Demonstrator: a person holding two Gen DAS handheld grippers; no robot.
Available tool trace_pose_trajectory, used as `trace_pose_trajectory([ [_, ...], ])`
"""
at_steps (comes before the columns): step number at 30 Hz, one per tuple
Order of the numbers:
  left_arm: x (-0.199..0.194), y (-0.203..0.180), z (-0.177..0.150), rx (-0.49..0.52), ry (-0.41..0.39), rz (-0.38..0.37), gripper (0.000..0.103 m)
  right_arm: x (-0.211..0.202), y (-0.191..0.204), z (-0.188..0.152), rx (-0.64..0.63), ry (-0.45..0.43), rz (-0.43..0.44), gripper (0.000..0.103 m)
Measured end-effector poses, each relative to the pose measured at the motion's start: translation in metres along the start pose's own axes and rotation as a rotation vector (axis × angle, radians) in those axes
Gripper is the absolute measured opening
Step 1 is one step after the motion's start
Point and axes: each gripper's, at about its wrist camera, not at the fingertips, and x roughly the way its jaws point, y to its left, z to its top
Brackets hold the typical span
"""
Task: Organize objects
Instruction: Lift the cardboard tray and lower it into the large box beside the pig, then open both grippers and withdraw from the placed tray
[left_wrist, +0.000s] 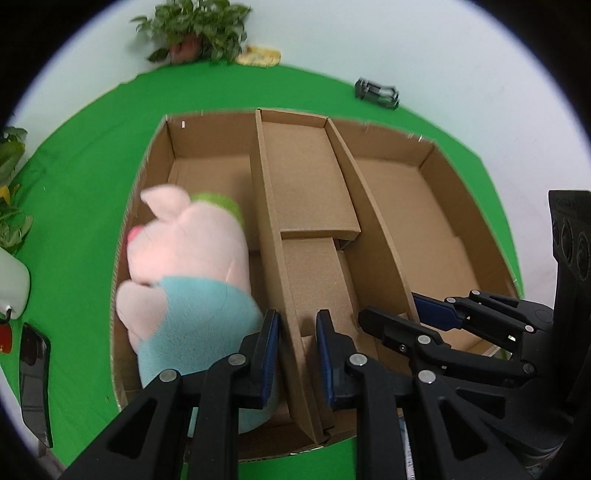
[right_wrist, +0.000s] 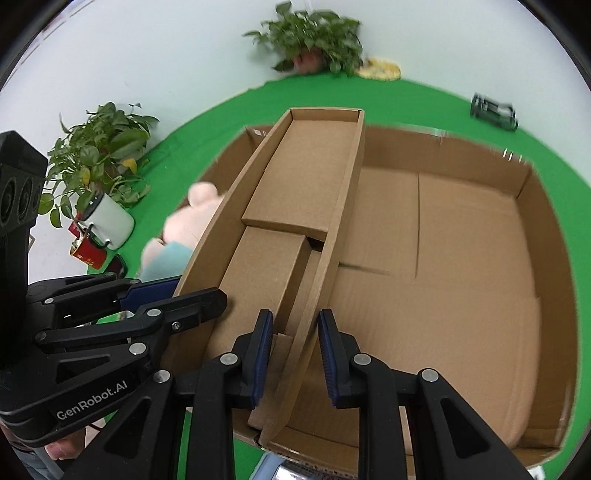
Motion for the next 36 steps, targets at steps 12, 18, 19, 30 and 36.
trace_pose_trajectory([
  [12,0.009,-0.007,-0.006,0.025,0.054,0.045,0.024,0.042,-0.012,-0.01,0.048,0.065,0.024,0.019],
  [18,-0.004,-0.007,-0.011,0.019,0.033,0.064,0.025,0.047,-0.01,-0.009,0.077,0.078,0.047,0.022],
  [19,-0.01,-0.007,-0.012,0.02,0.021,0.072,0.025,0.046,-0.009,-0.009,0.077,0.08,0.054,0.022],
  [30,-0.104,-0.023,-0.053,0.046,-0.333,0.192,0.068,-0.041,-0.015,-0.043,-0.001,-0.153,0.019,0.103],
  [36,-0.155,-0.064,-0.09,0.116,-0.592,0.227,0.089,-0.13,-0.02,-0.098,-0.105,-0.311,-0.163,0.103],
])
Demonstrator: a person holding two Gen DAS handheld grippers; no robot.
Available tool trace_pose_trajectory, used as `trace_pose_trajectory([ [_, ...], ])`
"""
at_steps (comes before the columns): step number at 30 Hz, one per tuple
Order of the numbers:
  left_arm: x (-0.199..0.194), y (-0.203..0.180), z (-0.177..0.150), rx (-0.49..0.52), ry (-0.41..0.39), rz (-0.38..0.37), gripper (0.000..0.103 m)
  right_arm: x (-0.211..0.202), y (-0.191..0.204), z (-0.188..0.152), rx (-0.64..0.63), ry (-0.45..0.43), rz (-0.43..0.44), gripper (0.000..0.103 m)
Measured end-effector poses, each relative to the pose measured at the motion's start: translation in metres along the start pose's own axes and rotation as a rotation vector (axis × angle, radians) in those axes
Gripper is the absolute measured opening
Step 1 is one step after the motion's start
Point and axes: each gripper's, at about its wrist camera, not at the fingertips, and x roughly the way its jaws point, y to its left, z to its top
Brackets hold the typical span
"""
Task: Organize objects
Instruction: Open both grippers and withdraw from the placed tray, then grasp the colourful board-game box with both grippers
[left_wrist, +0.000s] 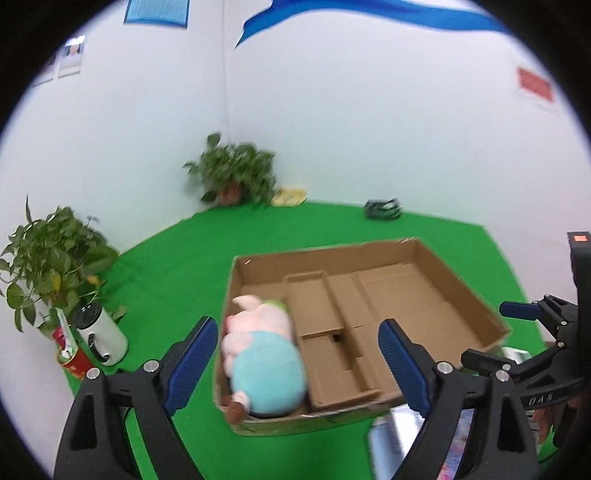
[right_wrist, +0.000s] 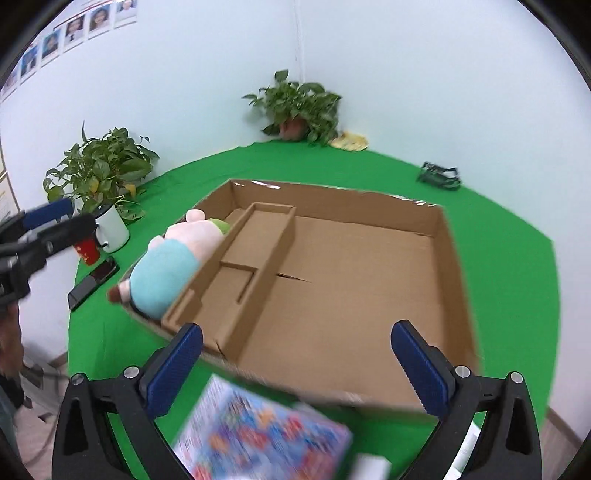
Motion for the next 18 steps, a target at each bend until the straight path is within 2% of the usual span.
trace_pose_trajectory([
  [4,-0.016,-0.014,-0.004,-0.002,0.003,-0.077,0.089,-0.042,-0.027,-0.021,0.044,-0.03,-0.003,0.103],
  [8,-0.02,-0.019,-0.014,-0.02,0.07,-0.198,0.089,-0.08,-0.041,-0.046,0.06,-0.053,0.083,0.103],
  [9,-0.016,-0.02,-0.017,-0.034,0.103,-0.239,0.089,-0.087,-0.042,-0.054,0.07,-0.045,0.131,0.103],
  [12,0.001,-0.023,-0.038,-0.095,0.209,-0.36,0.089,-0.092,-0.042,-0.081,0.134,0.029,0.302,0.103],
  [15,0.023,-0.03,-0.063,-0.158,0.325,-0.445,0.089,-0.084,-0.027,-0.103,0.146,0.121,0.375,0.103],
  [18,0.046,-0.034,-0.089,-0.229,0.42,-0.522,0.087,-0.073,-0.003,-0.116,0.107,0.198,0.403,0.102],
])
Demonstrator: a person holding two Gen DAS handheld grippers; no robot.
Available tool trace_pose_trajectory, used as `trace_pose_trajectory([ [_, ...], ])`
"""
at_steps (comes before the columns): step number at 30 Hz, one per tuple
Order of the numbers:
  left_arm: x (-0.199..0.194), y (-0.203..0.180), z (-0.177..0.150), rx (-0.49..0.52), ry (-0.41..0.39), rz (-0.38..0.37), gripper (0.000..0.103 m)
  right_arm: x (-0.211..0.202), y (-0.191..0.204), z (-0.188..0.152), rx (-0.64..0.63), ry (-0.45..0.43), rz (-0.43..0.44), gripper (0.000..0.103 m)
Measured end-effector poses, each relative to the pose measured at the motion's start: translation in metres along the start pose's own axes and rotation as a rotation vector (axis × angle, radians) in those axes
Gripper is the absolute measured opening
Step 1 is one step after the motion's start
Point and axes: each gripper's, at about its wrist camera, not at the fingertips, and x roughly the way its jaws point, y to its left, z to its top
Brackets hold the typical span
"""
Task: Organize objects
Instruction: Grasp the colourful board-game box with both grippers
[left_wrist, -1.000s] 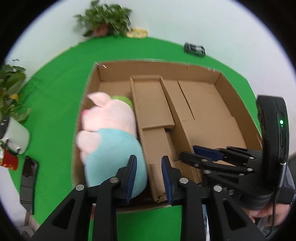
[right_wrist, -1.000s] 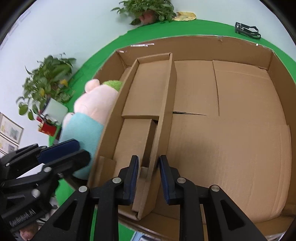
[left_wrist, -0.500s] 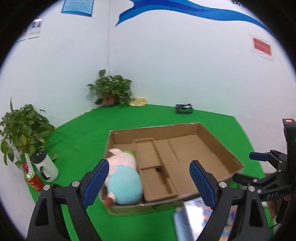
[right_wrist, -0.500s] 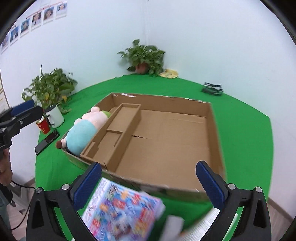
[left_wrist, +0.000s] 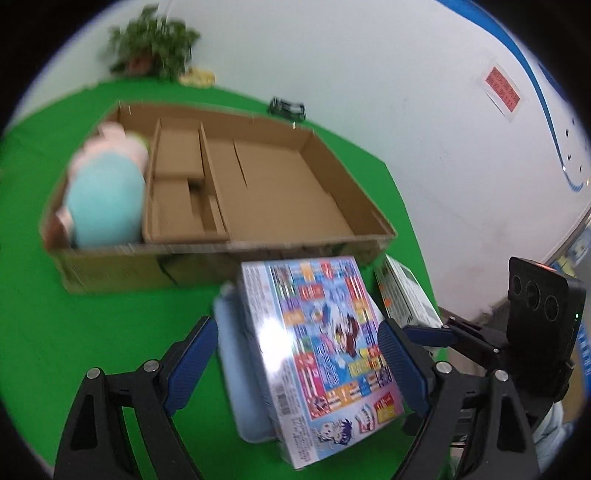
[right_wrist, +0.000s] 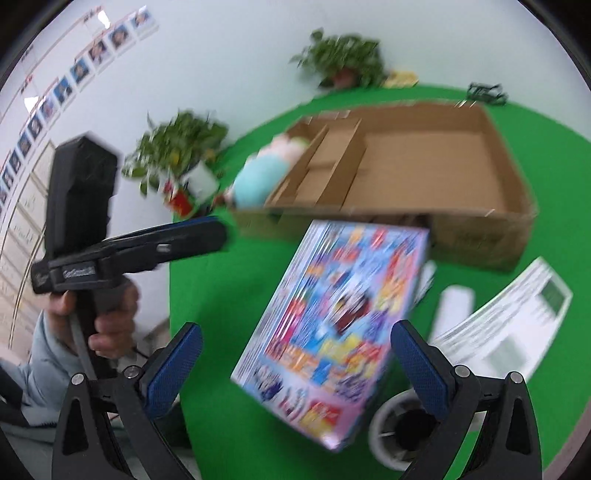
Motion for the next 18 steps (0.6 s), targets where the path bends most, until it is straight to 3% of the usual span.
trace_pose_trajectory([
  [3,0.025,0.012,-0.009,-0.055,0.077,-0.059,0.087,0.01,-0.001,-0.001,0.004,0.043,-0.059,0.102],
  [4,0.033,0.016,-0.01,-0.068,0.096,-0.081,0.083,0.012,-0.005,0.0,0.017,0.059,-0.072,0.102],
  [7,0.048,0.02,-0.015,-0.109,0.105,-0.07,0.079,0.02,-0.013,0.004,0.042,0.127,-0.136,0.103],
  [8,0.051,0.02,-0.015,-0.115,0.115,-0.085,0.073,0.026,-0.015,0.005,0.045,0.156,-0.155,0.102],
  [11,0.056,0.022,-0.015,-0.122,0.134,-0.098,0.073,0.053,-0.024,0.004,0.107,0.27,-0.16,0.102],
  [14,0.047,0.026,-0.017,-0.114,0.143,-0.078,0.072,0.058,-0.024,-0.002,0.115,0.282,-0.182,0.102],
  [18,0.021,0.041,-0.028,-0.147,0.134,-0.089,0.072,0.048,-0.006,-0.008,0.097,0.264,-0.115,0.102],
])
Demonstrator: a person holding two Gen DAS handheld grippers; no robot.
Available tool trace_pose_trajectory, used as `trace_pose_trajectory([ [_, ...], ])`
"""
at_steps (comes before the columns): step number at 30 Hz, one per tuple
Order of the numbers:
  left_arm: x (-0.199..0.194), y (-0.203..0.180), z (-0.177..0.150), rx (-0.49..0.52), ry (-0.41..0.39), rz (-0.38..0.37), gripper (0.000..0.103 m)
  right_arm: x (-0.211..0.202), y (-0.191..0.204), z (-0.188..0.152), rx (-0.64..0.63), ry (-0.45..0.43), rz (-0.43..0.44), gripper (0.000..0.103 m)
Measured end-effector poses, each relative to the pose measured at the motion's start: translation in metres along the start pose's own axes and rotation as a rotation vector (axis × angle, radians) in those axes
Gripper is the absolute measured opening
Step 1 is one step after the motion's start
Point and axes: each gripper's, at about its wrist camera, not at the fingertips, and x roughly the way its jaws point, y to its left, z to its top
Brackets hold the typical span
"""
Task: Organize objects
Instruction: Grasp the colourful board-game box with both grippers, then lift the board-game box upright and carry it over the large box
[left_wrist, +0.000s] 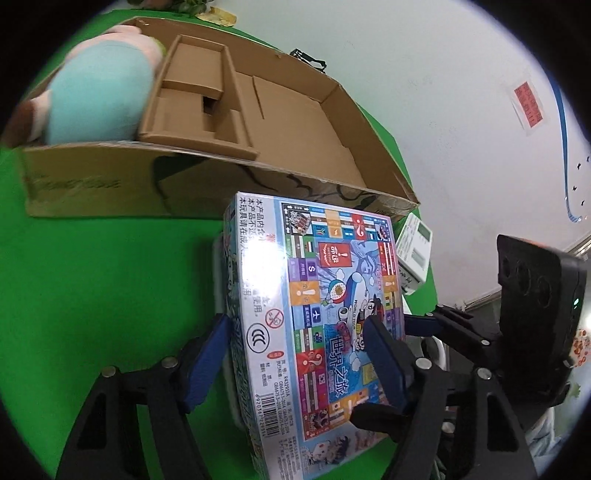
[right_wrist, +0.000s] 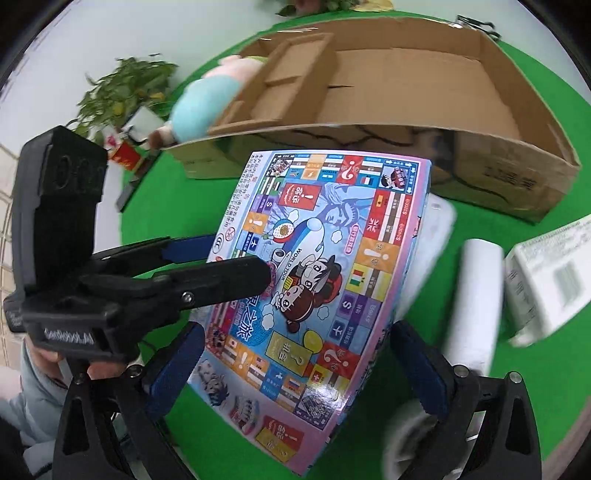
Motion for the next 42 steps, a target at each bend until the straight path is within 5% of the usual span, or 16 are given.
trace_pose_trajectory([
  [8,-0.009,0.026,-0.024,-0.063,0.035,0.021,0.072,-0.006,0.018,-0.02,-0.008,-0.079,-0.1,0.078],
  [18,0.0,0.019,-0.03,-0.034,0.036,0.062,0.066,0.017,0.027,-0.029,0.009,-0.102,-0.119,0.078],
  [26,-0.036,-0.013,-0.031,0.098,-0.099,0.158,0.061,0.013,0.042,-0.027,0.07,-0.209,-0.08,0.071],
  [35,-0.082,-0.075,-0.01,0.25,-0.297,0.211,0.061,-0.064,0.072,-0.031,-0.024,-0.484,-0.122,0.067],
  [42,-0.094,-0.115,0.024,0.327,-0.391,0.197,0.061,-0.122,0.086,-0.009,-0.075,-0.61,-0.176,0.066],
])
